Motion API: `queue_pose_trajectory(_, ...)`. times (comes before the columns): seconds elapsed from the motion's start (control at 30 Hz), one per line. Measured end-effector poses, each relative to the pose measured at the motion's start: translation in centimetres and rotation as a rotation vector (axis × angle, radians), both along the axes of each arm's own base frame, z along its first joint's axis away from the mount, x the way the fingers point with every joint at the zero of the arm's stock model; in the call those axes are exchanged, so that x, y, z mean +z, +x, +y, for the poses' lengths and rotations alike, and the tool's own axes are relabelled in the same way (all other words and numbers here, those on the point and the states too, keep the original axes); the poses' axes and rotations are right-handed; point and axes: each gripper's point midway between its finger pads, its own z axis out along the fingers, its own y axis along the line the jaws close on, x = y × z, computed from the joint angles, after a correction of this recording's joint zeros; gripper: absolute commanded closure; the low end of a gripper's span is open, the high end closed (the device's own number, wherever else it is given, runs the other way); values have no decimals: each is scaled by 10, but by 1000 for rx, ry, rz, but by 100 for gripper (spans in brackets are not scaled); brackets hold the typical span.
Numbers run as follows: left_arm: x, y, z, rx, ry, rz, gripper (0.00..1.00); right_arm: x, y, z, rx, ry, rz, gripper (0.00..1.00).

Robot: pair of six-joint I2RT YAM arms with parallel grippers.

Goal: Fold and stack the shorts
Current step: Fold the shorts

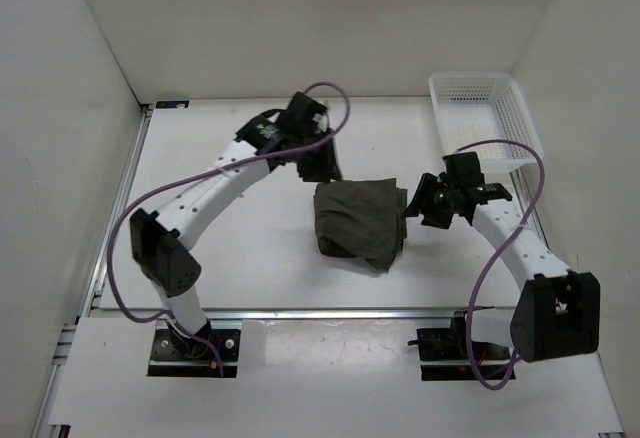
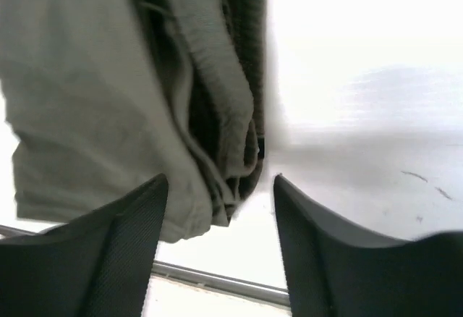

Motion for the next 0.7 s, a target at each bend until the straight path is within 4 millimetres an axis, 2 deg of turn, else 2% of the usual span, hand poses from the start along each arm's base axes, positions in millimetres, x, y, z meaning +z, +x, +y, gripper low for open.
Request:
queue_pose_trajectory(0.03,3,7,19,40,3,-15,80,8,-1,-1,-1,-6,-21,50)
queue_pose_trajectory(0.07,2,12,34,79,10,-15,89,15,0,-2,0,-12,-40,62)
queue_pose_trajectory(0.1,-2,14,49,107,26,-13,89,21,0,-2,2,-14,-57,78)
queue_pose_trajectory(0.13,-10,14,59,122,41,-2,89,27,0,-1,7,-15,-70,84)
queue_pose_trajectory(0.2,-33,10,65,122,75,41,89,33,0,5,25,-9,-78,91)
queue_pose_trajectory(0.33,-88,-1,55,82,141,153,89,39,1,30,102,9,-68,92)
queue_pose_trajectory(0.4,-112,-4,48,63,167,192,89,35,3,45,147,10,-49,92)
queue_pose_trajectory(0.47,-134,-9,45,49,192,228,89,25,6,57,178,3,-21,93)
queue_pose_trajectory(0.5,-143,-13,45,43,203,246,89,7,7,63,186,-17,24,97)
queue_pose_trajectory(0.53,-154,-17,44,34,219,268,89,6,7,63,185,-17,27,97)
queue_pose_trajectory(0.7,-190,-30,44,12,263,320,89,-43,20,44,89,-106,132,100)
